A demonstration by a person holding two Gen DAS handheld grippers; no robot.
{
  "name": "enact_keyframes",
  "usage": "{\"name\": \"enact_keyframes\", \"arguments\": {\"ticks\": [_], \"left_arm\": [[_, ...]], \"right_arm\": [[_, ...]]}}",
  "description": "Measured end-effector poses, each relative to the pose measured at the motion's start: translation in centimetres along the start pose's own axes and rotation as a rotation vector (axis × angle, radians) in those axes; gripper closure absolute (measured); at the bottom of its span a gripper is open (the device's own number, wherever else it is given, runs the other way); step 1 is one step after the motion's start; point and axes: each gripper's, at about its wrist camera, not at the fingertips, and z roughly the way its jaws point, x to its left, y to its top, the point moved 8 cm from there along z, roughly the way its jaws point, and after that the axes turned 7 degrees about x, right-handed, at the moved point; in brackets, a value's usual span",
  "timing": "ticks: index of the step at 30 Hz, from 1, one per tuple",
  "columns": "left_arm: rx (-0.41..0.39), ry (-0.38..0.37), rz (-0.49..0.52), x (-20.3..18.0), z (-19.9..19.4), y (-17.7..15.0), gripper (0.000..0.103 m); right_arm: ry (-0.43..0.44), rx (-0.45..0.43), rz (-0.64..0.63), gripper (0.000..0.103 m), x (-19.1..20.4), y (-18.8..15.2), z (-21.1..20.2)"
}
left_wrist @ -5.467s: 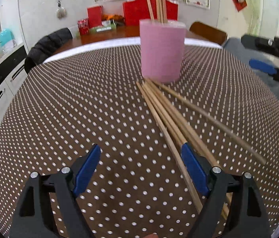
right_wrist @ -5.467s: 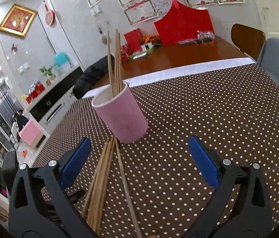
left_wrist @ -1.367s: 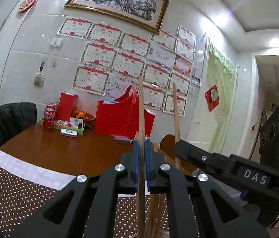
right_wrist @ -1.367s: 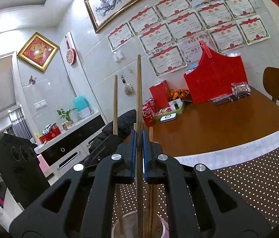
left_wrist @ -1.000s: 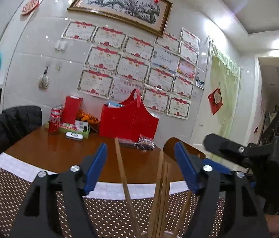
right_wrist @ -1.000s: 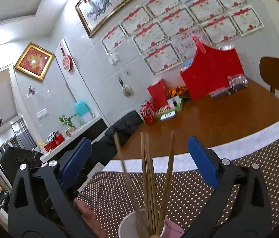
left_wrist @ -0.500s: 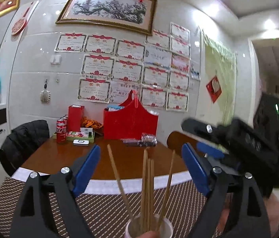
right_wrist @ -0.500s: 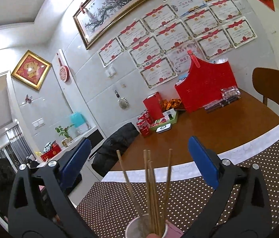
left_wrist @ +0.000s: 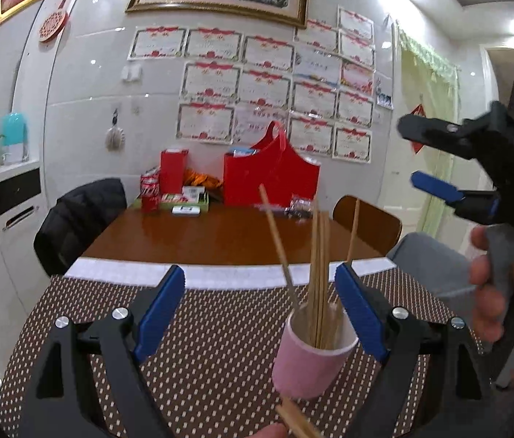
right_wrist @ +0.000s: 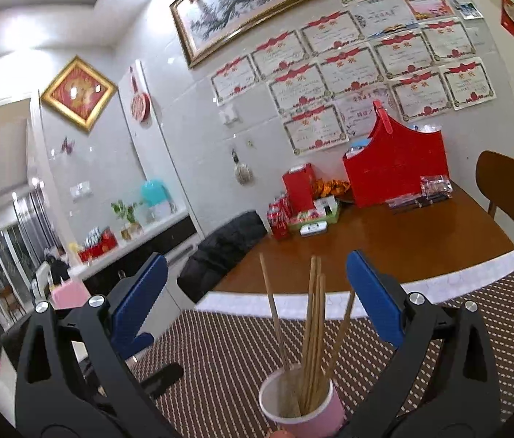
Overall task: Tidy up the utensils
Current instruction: 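Move both open tools back down to the chopstick pile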
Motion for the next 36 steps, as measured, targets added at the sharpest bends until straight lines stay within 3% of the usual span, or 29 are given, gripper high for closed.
{"name": "enact_keyframes", "arguments": {"ticks": [13, 18, 22, 28, 36], "left_arm": [[0.132, 0.057, 0.022, -0.1, -1.3, -4.5, 0.020], [0.268, 0.100, 0.057, -0.7, -0.5, -8.9, 0.020], [0.398, 0.093, 0.048, -1.5, 0.5, -13.3, 0.020], [0.569, 0.081, 0.039, -3.0, 2.1, -19.1, 0.020], [0.581, 0.093, 0.068, -4.3, 1.6, -20.2, 0.020]], "right_arm": [[-0.062, 0.149, 0.026, 0.006, -2.6, -6.5, -4.2], [-0.037, 0.244, 0.047, 0.006, -4.3, -10.5, -3.4], [-0.017, 0.363, 0.103, 0.006, -6.1, -13.4, -1.6], [-0.053, 0.428, 0.117, 0.006, -7.7, -14.9, -1.1], [-0.047, 0.458, 0.105, 0.006, -7.8, -15.6, -1.2]]}}
